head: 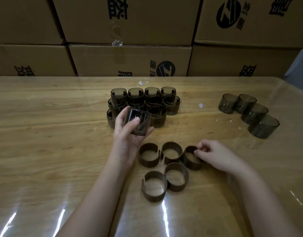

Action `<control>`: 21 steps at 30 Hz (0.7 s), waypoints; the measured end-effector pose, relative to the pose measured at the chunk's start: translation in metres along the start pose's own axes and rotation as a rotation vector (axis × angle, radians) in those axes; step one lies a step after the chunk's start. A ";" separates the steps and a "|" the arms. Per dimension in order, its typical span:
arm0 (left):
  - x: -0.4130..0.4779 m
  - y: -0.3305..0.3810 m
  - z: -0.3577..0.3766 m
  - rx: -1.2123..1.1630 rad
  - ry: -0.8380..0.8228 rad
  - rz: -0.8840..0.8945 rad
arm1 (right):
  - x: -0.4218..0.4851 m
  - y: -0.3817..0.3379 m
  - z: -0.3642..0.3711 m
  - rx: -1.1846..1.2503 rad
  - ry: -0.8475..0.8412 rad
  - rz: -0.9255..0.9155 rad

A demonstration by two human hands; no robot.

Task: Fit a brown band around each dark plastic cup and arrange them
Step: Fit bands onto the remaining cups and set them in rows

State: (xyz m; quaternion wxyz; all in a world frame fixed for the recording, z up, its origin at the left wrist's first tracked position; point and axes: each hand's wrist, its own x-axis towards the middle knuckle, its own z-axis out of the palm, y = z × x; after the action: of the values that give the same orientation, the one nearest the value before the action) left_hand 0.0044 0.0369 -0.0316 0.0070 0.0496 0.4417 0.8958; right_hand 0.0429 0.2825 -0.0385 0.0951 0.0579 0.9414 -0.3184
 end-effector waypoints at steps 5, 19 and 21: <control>0.000 -0.001 0.006 0.206 0.090 0.032 | 0.004 -0.003 0.001 0.129 0.342 0.032; -0.005 -0.010 0.005 0.524 -0.168 0.065 | -0.009 -0.047 0.031 1.059 0.263 -0.155; -0.007 -0.012 0.007 0.569 -0.166 0.083 | -0.011 -0.051 0.034 1.088 0.277 -0.188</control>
State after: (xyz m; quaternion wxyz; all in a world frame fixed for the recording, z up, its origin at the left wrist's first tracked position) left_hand 0.0118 0.0494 -0.0377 -0.0077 0.1405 0.6704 0.7285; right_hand 0.0500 0.2208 -0.0319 -0.1018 0.0557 0.6465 -0.7540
